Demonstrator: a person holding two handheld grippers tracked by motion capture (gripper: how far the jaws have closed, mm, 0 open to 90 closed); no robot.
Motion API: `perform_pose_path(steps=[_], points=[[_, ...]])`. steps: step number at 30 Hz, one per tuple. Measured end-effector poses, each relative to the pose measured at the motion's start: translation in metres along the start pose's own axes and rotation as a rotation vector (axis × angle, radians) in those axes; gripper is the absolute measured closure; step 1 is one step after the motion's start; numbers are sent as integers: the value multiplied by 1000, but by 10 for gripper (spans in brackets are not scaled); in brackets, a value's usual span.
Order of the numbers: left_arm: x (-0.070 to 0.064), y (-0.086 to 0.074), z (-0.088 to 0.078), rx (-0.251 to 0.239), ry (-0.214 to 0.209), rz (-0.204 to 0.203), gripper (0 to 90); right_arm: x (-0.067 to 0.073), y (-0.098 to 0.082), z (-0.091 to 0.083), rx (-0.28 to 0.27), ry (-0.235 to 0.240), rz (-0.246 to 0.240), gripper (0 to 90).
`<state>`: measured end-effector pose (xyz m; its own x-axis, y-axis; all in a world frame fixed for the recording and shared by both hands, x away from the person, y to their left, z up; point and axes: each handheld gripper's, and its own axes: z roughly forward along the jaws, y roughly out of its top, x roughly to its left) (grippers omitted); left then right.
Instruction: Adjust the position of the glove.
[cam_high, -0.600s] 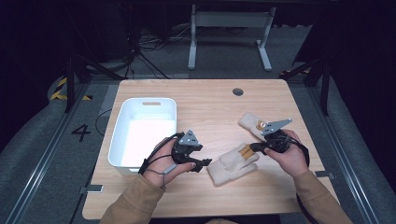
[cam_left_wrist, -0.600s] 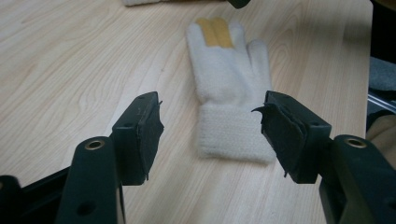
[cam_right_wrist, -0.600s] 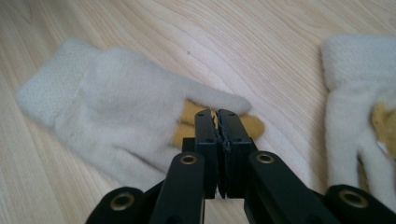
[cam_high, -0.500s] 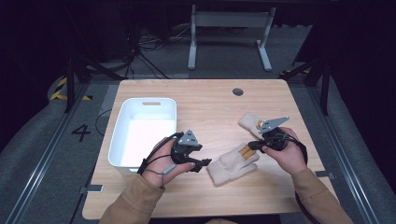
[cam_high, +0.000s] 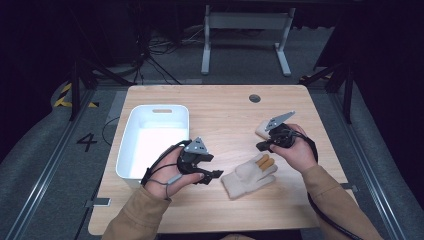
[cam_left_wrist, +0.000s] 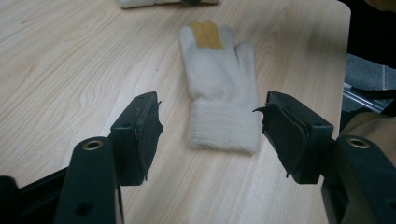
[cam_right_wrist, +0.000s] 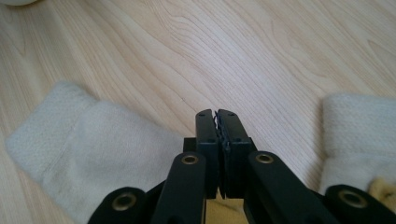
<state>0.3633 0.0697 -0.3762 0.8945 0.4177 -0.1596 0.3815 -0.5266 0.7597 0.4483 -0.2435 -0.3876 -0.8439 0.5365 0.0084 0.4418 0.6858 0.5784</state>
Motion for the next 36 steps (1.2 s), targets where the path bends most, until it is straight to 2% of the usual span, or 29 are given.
perform_pose_path(steps=[2,10,15,18,24,28,36], points=[[0,0,0,-1,-1,0,376,-1,1,1,5,4,-7,889],[0,0,3,11,-16,9,372,-7,8,26,59,16,3,894],[0,0,4,16,-15,13,370,-7,8,36,70,24,4,894],[-1,0,4,17,-16,15,369,-6,5,44,96,24,7,894],[0,-1,4,17,-17,15,368,-8,-3,47,127,20,6,894],[1,1,5,17,-17,14,368,-8,-8,47,129,19,18,895],[2,3,9,21,-27,21,365,0,-19,41,135,11,12,894]])
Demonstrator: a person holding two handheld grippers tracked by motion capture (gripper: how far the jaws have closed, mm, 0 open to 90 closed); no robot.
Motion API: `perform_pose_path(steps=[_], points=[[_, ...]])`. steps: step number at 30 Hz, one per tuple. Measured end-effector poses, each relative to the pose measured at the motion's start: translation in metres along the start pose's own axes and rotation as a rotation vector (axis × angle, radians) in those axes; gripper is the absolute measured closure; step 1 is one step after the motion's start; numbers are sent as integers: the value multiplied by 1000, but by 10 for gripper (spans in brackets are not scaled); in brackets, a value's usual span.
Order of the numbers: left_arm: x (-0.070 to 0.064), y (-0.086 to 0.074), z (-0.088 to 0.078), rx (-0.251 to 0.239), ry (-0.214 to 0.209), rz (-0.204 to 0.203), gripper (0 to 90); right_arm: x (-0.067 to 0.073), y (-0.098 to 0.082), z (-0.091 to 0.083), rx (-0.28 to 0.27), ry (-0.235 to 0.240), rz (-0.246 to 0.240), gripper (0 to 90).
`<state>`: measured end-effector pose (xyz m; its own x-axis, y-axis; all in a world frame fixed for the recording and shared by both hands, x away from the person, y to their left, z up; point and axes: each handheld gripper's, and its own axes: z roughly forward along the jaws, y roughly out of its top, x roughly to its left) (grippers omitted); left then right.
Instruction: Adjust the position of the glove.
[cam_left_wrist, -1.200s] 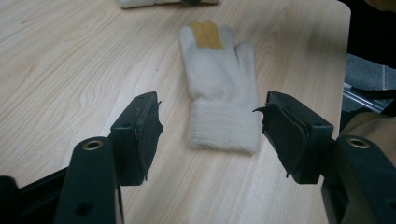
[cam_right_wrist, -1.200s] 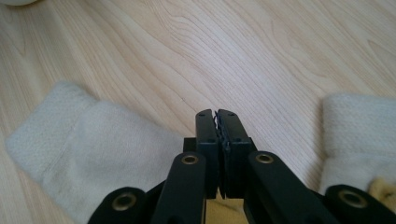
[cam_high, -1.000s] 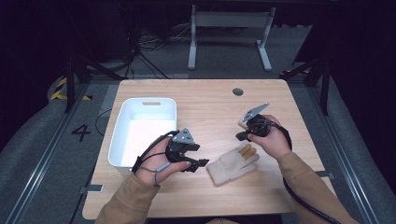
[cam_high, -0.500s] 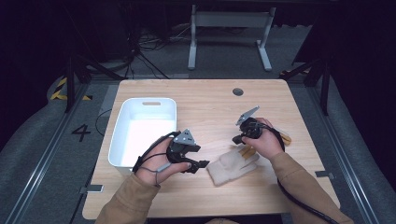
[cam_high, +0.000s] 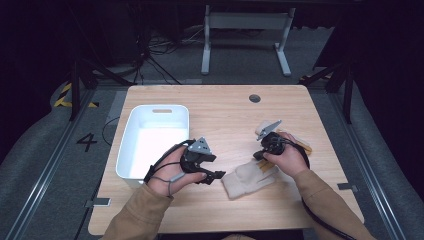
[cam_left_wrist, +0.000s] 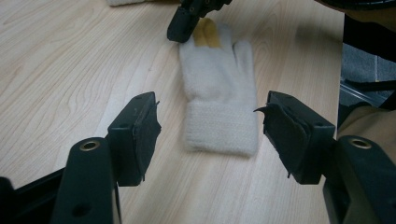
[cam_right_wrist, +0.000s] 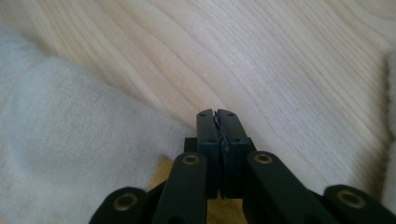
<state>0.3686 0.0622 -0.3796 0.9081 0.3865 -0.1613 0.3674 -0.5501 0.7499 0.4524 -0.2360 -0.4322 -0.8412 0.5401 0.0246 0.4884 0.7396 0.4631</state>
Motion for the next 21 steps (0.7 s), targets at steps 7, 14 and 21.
perform_pose_path(steps=[7,14,21], points=[[1,1,2,7,-3,-4,362,11,-10,-8,11,1,-3,893],[1,1,1,21,-3,-9,358,19,-23,-12,18,6,-2,894],[2,1,2,33,-29,-52,376,26,-30,-17,20,10,-2,894]])
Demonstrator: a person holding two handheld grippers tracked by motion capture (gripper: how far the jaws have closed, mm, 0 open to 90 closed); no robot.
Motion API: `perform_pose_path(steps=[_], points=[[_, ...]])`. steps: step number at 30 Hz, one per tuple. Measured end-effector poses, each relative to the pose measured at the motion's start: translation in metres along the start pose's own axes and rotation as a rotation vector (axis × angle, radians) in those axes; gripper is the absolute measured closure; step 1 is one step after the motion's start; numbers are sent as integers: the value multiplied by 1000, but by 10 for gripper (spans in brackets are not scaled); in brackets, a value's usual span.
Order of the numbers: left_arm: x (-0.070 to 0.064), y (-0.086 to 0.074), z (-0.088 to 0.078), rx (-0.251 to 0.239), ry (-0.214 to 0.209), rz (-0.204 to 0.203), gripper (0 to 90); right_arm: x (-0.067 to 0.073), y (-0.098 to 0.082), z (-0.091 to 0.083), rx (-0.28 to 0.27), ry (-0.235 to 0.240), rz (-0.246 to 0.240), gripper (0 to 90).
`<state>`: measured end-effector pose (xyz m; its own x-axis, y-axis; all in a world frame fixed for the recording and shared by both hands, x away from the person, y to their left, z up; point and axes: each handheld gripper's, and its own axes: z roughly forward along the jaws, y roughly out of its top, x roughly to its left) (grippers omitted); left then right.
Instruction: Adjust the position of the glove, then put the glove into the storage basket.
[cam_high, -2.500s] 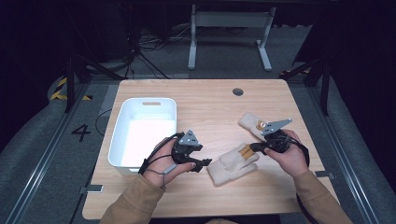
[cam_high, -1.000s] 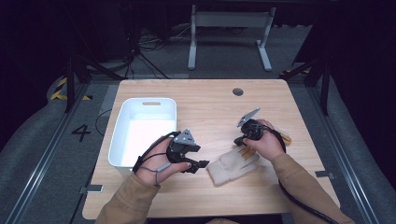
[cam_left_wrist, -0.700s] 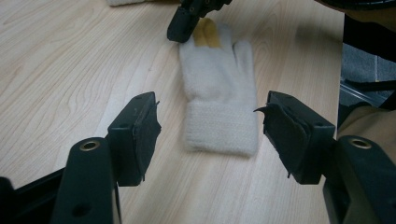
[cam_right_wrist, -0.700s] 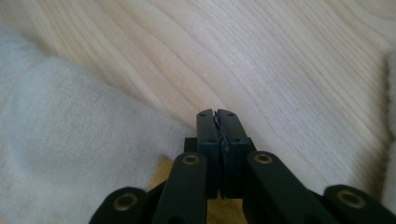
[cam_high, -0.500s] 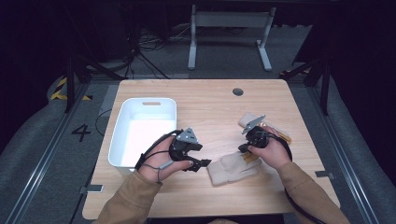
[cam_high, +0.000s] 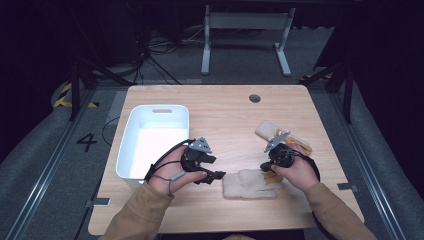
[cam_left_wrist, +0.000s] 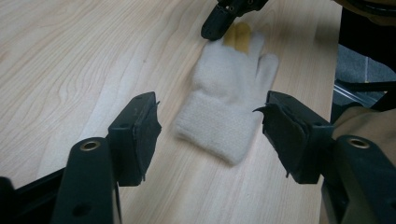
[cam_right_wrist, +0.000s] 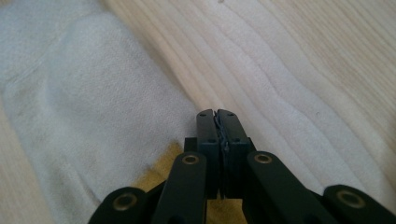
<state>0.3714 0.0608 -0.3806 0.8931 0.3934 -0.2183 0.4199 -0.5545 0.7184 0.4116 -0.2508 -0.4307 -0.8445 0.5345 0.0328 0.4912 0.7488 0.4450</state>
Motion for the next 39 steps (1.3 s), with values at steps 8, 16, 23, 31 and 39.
perform_pose_path(steps=[8,16,23,31,39], points=[[0,3,2,-3,-8,6,374,6,-7,-4,-6,-1,10,893],[1,6,2,-5,-19,12,375,8,-10,-15,-49,-25,28,870],[2,11,2,-9,-21,18,374,5,-11,-44,-135,-79,51,823],[3,15,5,-8,-31,24,373,-3,-9,-62,-175,-112,85,824],[3,14,3,-18,-32,23,372,-37,-5,-70,-203,-177,146,708]])
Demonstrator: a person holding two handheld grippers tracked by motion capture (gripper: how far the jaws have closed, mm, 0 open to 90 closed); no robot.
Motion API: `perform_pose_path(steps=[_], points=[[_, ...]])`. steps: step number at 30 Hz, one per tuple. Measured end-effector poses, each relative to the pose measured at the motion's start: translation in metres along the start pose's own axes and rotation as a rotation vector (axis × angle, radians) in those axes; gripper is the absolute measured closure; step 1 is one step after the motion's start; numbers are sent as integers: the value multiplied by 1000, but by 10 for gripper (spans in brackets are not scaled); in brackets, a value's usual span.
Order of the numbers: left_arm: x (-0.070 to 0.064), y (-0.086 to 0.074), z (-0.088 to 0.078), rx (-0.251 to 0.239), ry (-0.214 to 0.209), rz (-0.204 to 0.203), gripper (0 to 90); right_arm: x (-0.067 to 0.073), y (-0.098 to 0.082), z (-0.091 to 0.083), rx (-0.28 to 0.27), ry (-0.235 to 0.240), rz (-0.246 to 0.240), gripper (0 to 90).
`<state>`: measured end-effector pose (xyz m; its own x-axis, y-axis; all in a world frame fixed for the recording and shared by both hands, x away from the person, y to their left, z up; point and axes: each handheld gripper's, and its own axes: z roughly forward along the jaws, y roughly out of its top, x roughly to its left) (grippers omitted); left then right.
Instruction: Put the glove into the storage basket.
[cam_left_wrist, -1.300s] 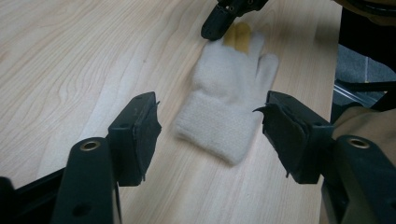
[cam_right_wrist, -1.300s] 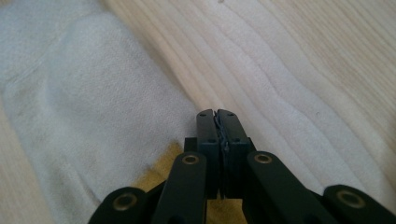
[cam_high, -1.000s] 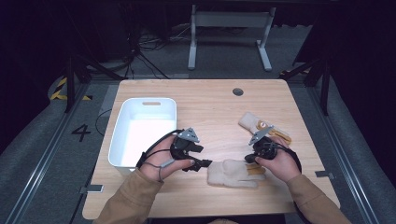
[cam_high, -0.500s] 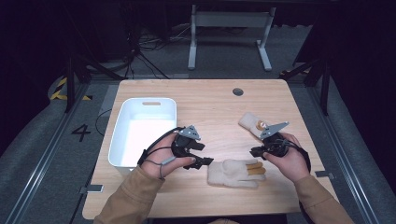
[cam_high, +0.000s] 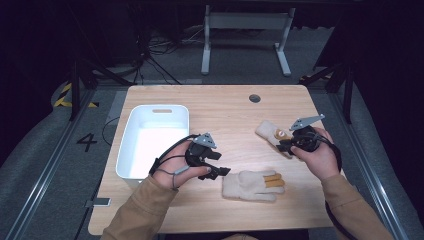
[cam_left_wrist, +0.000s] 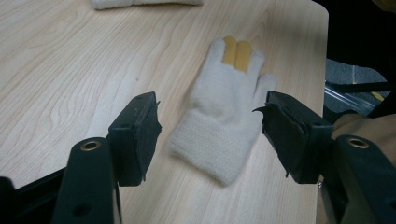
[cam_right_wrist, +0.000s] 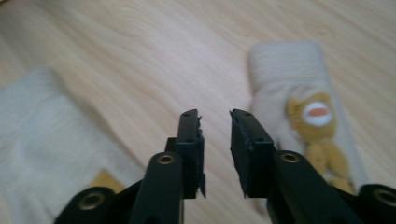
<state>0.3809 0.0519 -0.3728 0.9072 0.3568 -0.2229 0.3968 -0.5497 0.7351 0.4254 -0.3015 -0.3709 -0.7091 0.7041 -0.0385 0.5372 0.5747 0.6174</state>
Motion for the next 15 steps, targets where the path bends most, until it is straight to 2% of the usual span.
perform_pose_path(steps=[3,4,5,6,7,15], points=[[1,-2,-1,1,6,-2,370,-13,4,2,-1,-25,13,666],[1,-2,-1,1,6,-2,371,-13,4,2,-1,-25,13,666],[1,-3,-2,4,9,-5,370,-20,7,4,-1,-41,14,644],[1,-3,-2,4,9,-5,371,-20,7,4,-1,-41,14,644],[1,-3,-3,2,11,-5,370,-28,8,7,-1,-52,22,636],[1,-7,-6,5,21,-14,369,-52,9,23,17,-54,63,587]])
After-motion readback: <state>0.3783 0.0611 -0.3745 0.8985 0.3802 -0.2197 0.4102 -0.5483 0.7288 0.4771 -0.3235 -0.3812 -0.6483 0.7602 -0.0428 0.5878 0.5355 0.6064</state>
